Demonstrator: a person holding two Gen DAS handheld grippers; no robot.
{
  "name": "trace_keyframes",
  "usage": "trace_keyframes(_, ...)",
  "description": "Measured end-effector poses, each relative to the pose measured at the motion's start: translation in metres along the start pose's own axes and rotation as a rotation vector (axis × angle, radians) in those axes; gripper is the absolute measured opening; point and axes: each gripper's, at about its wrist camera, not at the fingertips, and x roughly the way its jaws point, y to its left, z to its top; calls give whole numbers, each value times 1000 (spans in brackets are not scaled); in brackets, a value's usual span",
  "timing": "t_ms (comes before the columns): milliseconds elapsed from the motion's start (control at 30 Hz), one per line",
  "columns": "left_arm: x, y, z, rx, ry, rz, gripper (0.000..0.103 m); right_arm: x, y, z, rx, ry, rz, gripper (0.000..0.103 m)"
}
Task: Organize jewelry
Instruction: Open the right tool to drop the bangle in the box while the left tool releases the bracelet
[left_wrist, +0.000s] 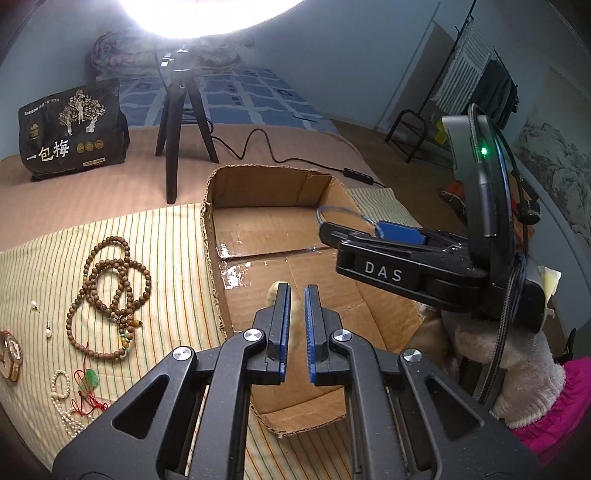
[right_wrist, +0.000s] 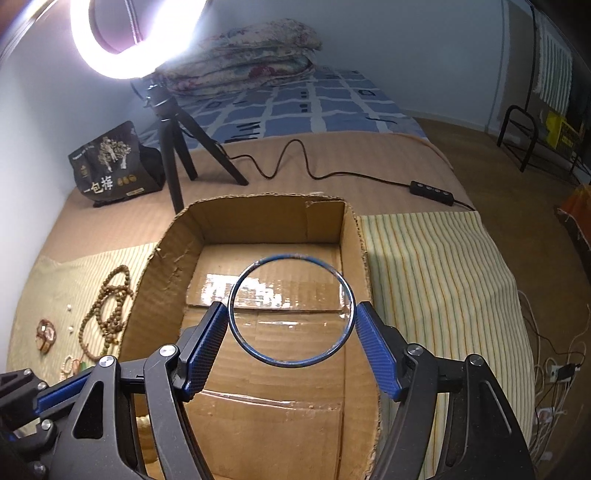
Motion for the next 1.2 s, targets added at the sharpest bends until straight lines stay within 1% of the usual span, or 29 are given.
trace_keyframes(133,2,2,1,-8,12,-1,5,2,-2,0,0,11,-24,71)
trace_keyframes(300,1,2,-1,2,11,9,5,-1,-3,0,4,10,-26,71)
trace_keyframes(533,-10,6,-3,4,-5,22,5,-10,-1,0,3,-3,-25,71)
trace_keyframes(767,-33,13,-8,32,-36,70,6,-26,6,-1,-5,-25,-24,71)
trace_keyframes(800,-36,15,-10,34,-39,77,9,-29,8,-1,-3,-30,-18,71)
trace_keyframes(833,-40,18,-10,35,-44,82,21,-31,10,-1,-2,-33,-13,71)
trace_keyframes(867,-44,21,-11,34,-50,87,28,-35,14,-1,-4,-37,-3,71)
trace_keyframes(900,-49,25,-12,31,-59,95,37,-38,18,-2,-10,-42,3,71)
trace_keyframes(1067,-72,50,-18,17,-80,141,38,-50,42,-6,-58,-58,27,71)
trace_keyframes(1200,-88,74,-22,-15,-87,173,38,-55,64,-10,-81,-56,65,71)
